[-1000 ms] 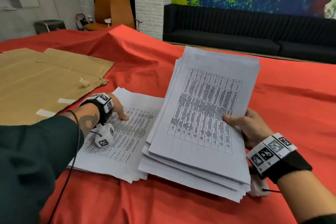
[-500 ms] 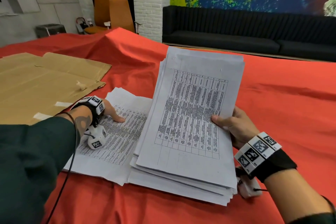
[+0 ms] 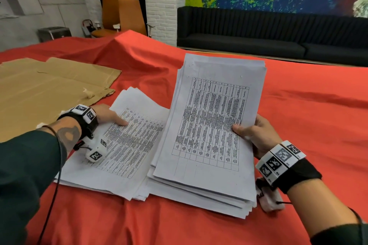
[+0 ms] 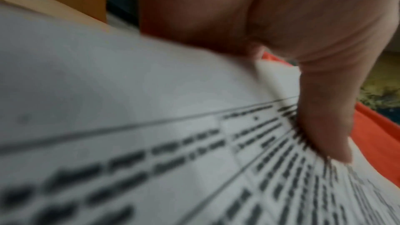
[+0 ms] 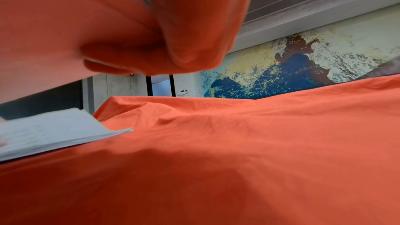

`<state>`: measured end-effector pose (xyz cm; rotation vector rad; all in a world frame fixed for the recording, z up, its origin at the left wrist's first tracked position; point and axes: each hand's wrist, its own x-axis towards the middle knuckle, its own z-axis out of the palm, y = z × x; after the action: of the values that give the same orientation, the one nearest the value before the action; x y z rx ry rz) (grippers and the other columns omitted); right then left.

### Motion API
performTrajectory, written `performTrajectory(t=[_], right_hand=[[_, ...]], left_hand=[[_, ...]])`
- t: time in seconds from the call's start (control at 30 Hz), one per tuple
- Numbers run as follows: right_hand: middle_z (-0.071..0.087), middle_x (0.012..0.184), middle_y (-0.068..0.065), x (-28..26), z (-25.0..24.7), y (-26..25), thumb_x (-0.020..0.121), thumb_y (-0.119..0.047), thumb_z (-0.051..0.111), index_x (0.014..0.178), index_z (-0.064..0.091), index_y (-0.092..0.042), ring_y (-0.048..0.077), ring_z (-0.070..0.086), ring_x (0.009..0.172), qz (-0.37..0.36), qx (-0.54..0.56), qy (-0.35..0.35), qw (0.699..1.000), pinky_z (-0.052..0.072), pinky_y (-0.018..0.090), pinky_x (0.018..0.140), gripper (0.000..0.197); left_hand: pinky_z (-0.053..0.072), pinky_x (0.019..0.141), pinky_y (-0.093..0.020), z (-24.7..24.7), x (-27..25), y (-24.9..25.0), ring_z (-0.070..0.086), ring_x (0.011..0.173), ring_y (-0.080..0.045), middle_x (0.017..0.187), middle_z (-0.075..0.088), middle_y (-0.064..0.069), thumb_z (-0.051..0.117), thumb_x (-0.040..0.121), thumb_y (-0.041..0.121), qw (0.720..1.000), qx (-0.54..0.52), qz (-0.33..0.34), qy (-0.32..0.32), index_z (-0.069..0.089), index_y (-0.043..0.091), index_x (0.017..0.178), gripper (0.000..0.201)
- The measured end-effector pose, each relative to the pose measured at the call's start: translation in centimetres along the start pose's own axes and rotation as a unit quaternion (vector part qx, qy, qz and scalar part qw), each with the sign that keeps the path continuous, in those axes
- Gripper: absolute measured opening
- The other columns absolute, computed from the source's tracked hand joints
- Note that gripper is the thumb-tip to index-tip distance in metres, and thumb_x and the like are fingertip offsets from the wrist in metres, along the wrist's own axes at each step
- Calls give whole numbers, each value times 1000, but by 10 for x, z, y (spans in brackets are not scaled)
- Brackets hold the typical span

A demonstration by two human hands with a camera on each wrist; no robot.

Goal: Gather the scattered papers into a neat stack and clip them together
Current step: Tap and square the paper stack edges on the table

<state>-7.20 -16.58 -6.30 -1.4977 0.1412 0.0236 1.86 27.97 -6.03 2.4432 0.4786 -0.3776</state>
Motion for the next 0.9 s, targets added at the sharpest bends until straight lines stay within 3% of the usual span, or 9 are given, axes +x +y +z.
performTrajectory(t=[0.07, 0.13, 0.2, 0.3, 0.43, 0.5, 0.67, 0.8, 0.9], right_hand=[[76, 111, 18, 1, 2, 1, 86, 20, 60, 124, 62, -2, 37, 74, 100, 0, -4, -1, 1000, 60, 47, 85, 43], [76, 112, 18, 1, 3, 0, 86, 19, 61, 124, 62, -3, 37, 74, 100, 1, -6, -6, 1000, 60, 48, 86, 44], [75, 113, 19, 1, 4, 1, 86, 20, 61, 124, 61, -2, 38, 74, 100, 0, -9, -7, 1000, 60, 50, 88, 44], [75, 112, 20, 2, 3, 1, 86, 20, 61, 124, 61, -2, 39, 74, 101, -1, -9, -5, 1000, 60, 51, 88, 44], [77, 109, 17, 4, 1, 3, 86, 19, 61, 122, 63, -5, 36, 75, 99, 0, -17, -5, 1000, 60, 48, 86, 43], [77, 108, 16, 5, 1, 3, 87, 19, 61, 119, 64, -6, 35, 76, 96, -1, -23, -1, 1000, 60, 47, 84, 41], [77, 108, 15, 8, -1, 4, 87, 17, 63, 118, 64, -7, 35, 75, 97, -1, -38, 9, 999, 59, 51, 88, 39], [77, 109, 16, 9, -1, 4, 87, 17, 63, 121, 63, -5, 35, 75, 98, -1, -28, 8, 1000, 58, 52, 90, 41], [77, 109, 16, 8, -1, 4, 87, 16, 63, 122, 62, -4, 36, 75, 99, -3, -18, 8, 1000, 58, 55, 92, 41]], left_hand=[[58, 91, -58, -1, -3, 1, 74, 94, -43, 104, 77, -23, 86, 78, 11, 988, -146, 34, -36, 71, 10, 116, 41], [52, 96, -68, -3, -6, 4, 71, 101, -45, 116, 72, -29, 74, 84, 2, 966, -240, 51, -87, 66, 10, 126, 43], [53, 95, -66, -3, -8, 9, 72, 97, -43, 115, 72, -30, 70, 86, 2, 955, -257, 70, -133, 64, 8, 123, 38], [63, 74, -48, 7, -7, 13, 76, 79, -35, 102, 77, -23, 75, 84, -4, 966, -205, 112, -109, 68, 9, 113, 33], [55, 99, -48, 28, 5, 6, 70, 109, -29, 127, 71, -9, 95, 63, 22, 985, -56, 162, -20, 57, 22, 133, 80], [48, 106, -44, 34, -2, 11, 62, 120, -29, 138, 61, -6, 94, 69, 24, 987, -20, 158, 34, 41, 20, 149, 96], [62, 87, -50, 43, -24, 29, 77, 82, -33, 88, 80, -10, 94, 62, 37, 988, -41, 146, -13, 77, 11, 93, 44], [52, 62, -28, 66, -40, 49, 70, 67, -20, 78, 75, -4, 82, 83, 29, 981, 11, 195, -15, 74, 8, 85, 23], [47, 61, -26, 83, -45, 63, 66, 70, -20, 77, 71, -1, 82, 81, 31, 978, 11, 206, -14, 70, 12, 77, 22]])
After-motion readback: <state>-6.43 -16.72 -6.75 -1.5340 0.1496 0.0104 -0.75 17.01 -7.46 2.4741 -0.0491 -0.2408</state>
